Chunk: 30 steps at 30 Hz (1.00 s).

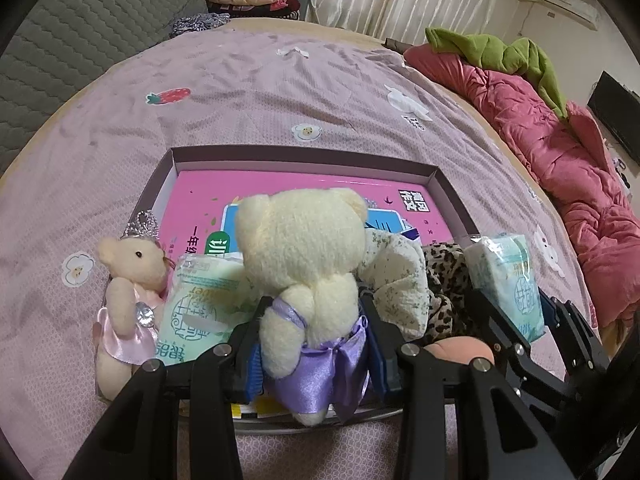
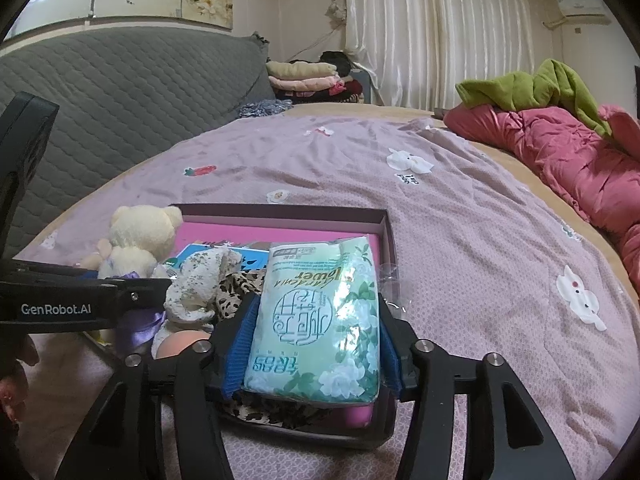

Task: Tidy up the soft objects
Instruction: 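Lower the teddy bear into the box and open left while right releases the packet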

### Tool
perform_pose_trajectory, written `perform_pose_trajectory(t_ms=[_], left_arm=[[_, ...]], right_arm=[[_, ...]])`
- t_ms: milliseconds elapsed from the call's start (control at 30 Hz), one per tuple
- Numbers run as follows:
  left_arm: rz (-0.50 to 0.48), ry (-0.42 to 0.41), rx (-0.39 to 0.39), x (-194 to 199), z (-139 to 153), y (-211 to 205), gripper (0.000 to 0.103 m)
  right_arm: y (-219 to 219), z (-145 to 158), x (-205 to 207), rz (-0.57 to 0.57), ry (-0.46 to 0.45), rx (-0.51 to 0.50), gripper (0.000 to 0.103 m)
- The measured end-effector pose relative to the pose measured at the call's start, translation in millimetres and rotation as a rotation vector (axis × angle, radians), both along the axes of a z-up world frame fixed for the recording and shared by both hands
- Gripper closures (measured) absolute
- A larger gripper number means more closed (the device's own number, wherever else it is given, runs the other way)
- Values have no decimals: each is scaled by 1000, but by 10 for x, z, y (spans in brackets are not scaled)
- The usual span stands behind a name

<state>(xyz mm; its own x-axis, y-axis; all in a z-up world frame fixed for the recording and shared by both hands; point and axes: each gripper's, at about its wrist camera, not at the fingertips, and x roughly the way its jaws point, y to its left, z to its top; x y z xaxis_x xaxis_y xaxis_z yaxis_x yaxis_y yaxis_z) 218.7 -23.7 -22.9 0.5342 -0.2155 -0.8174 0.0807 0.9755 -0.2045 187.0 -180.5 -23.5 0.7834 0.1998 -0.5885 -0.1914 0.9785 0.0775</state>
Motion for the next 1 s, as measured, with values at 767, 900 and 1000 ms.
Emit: perform_pose_trajectory(t_ms=[767,900,1000], left_arm=[[-24,-38,-45,-17,63,2,43],[-25,-47,-29,-63,98,-3,42],[-21,-63,-23,-108,154,7,41]], right_arm=[[-80,200,-155,-14,-89,23,33],[-88,221,-174,-18,-100,21,32],[-92,242,-183,-13,-110,22,32]])
